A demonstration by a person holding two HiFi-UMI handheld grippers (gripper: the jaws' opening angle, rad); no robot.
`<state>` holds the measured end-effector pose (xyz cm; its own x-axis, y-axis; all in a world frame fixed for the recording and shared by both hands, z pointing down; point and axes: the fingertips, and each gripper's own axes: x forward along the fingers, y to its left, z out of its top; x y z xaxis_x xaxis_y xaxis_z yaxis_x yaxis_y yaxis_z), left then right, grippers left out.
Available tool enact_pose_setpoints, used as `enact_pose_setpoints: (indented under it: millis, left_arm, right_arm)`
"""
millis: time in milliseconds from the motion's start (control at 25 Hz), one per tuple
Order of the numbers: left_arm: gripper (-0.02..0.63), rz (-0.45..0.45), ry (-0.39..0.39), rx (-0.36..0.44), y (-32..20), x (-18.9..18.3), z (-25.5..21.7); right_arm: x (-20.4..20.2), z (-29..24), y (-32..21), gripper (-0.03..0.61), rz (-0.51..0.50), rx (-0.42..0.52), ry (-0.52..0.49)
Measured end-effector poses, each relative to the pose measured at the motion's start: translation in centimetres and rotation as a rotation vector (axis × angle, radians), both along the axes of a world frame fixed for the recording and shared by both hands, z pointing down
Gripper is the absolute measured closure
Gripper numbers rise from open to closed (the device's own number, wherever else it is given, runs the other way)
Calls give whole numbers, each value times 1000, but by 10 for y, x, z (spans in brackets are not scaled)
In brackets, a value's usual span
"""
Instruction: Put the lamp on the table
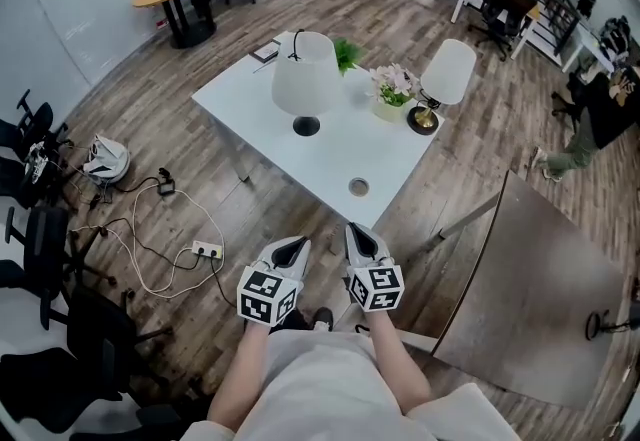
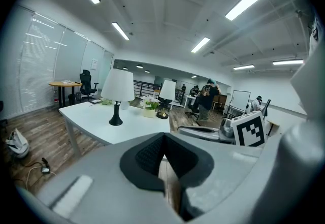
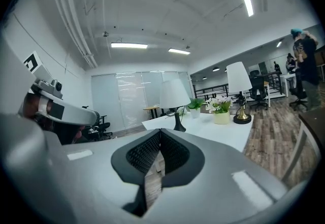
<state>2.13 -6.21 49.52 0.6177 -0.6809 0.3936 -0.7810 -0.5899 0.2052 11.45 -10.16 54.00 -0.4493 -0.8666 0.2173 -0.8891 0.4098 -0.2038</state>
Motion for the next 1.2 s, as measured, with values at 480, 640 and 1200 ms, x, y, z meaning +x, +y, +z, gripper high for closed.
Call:
enact_pose_setpoints:
  millis: [480,640,1200]
  left_arm:
    - [614,9,-12,-9,4,8,3]
    - [614,6,-18,-8,8,6,3]
    - [614,-38,-5,-7,5,-15,2]
  right_arm:
    - [4,3,4,558,-13,-8,1]
    - [2,1,8,565,-19,-3,5]
    - [-18,7,2,572,-44,-15,54]
